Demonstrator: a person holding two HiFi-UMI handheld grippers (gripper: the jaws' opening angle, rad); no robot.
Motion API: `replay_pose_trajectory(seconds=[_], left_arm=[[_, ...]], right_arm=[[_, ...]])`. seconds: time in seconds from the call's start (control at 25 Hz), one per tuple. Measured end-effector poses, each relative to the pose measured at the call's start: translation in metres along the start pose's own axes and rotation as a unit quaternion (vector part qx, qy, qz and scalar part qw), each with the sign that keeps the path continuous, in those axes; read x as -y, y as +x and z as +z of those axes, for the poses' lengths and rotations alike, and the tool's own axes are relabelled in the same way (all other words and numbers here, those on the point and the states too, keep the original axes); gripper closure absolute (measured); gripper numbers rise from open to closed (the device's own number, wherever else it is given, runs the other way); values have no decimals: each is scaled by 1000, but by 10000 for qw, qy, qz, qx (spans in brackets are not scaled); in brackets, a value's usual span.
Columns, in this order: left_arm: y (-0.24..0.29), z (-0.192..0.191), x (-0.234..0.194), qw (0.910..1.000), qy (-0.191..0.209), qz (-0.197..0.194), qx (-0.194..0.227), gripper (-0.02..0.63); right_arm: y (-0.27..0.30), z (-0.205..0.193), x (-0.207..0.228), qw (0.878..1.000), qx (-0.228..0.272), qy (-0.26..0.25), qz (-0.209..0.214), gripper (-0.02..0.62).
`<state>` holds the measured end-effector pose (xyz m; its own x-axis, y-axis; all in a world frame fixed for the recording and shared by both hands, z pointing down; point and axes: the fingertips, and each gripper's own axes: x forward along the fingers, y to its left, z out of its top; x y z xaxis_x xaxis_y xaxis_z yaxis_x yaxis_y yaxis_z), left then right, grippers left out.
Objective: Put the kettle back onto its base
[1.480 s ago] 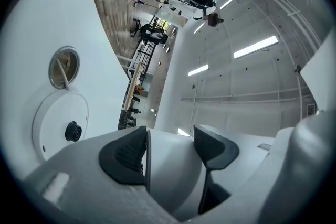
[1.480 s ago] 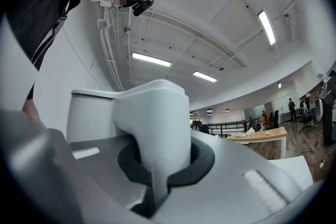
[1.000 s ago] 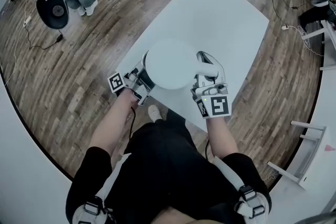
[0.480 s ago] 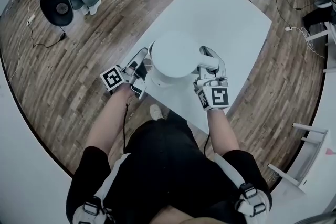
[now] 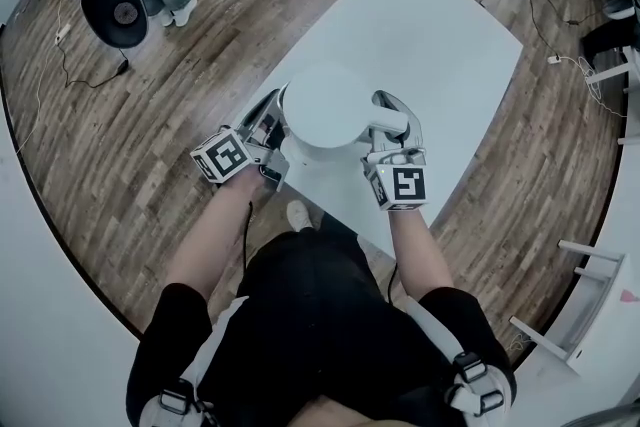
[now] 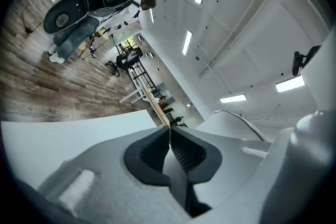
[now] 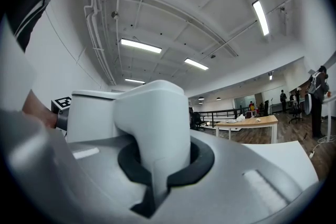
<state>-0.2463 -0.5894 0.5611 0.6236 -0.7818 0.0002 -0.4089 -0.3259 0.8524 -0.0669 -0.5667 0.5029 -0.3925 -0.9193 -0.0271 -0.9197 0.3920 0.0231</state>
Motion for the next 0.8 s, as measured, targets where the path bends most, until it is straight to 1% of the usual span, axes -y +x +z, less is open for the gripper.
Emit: replay_pose_trajectory(seconds=[0.04,0.16,0.32,0.52,0.6,0.72,0.8], left_arm=[[0,-1,-1,10000,-29,10,-13,611],[-3,-3,-7,9997,-226,91,17,614],[-6,-3,-11,9985,-520,-14,191,614],[-8,-9,-20,9983,-565,19,160,615],[-9,-12,-25,9977,-665,-2,143,614],[-10,-16,-25,9956,-902,-123,227,615],[-11,-17,-26,9956,-898,-173,219,614]], right_arm=[[2,-2,-3,10000,-31,-1,16,592],[7,-9,-12,9998,-161,-34,69,592],[10,-15,-21,9996,-160,-162,193,592],[8,-28,-21,9994,-220,-97,233,592],[9,-33,-23,9992,-262,-111,263,592],[7,-37,-26,9989,-347,-183,255,592],[6,-39,-26,9987,-437,-176,168,592]])
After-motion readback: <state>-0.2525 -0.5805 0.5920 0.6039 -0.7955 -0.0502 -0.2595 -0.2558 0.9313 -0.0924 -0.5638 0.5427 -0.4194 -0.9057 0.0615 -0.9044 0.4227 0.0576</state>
